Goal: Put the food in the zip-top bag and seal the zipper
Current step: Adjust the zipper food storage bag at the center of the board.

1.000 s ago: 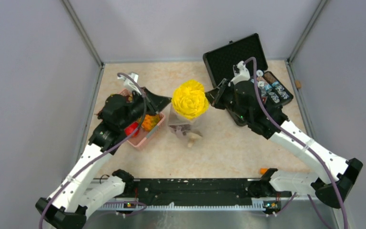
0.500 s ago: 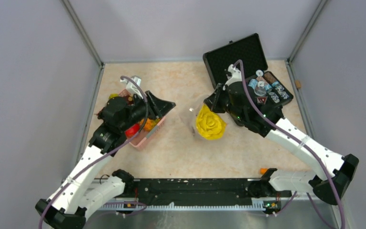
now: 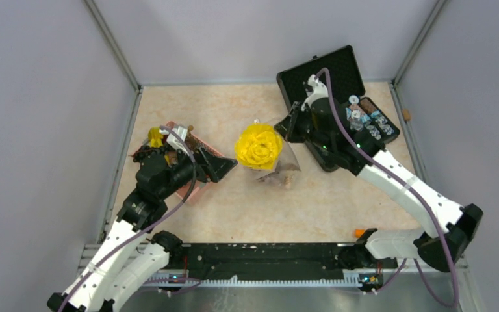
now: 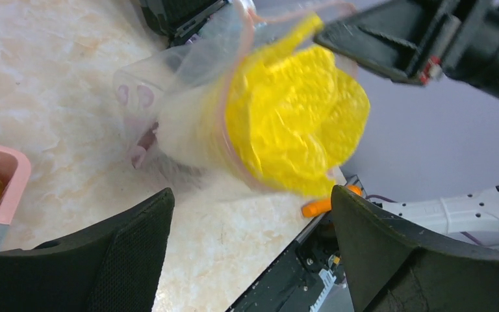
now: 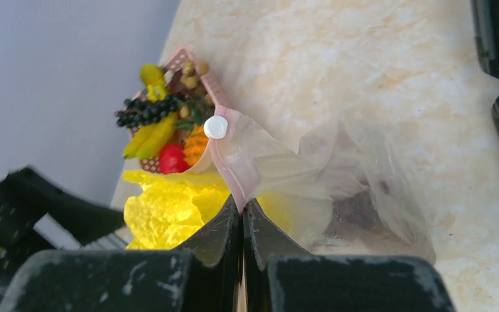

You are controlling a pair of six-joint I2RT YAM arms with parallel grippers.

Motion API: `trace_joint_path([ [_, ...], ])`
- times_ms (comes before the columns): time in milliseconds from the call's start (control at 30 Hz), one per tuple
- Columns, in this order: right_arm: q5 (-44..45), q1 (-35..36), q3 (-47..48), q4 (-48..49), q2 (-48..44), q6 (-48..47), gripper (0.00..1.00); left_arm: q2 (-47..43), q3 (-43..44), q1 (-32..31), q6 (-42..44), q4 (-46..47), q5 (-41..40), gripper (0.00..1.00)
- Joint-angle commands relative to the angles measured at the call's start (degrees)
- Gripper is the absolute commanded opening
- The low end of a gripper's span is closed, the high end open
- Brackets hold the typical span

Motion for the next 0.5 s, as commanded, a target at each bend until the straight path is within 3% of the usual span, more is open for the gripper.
trace_joint_path([
  [0,3.0,-1.9,6.3,-2.3,6.6,-0.1,0.00,-1.8,-2.9,-0.2,-0.8,4.6,1.9,0.90],
  [100,2.9,-1.9,3.4,2.2,5.9,1.8,0.00,-1.1,-4.6,-0.2,-0.6,5.4,3.3,0.90],
  [267,5.7,-1.9,3.2,1.9,5.1,2.4,0.00,-0.9,-10.2,-0.3,-4.5,10.9,2.3,0.89],
  [467,6.8,-2.0,2.7,2.1,5.1,2.3,0.00,-1.2,-12.4,-2.2,-5.7,12.7,-1.7,0.75],
])
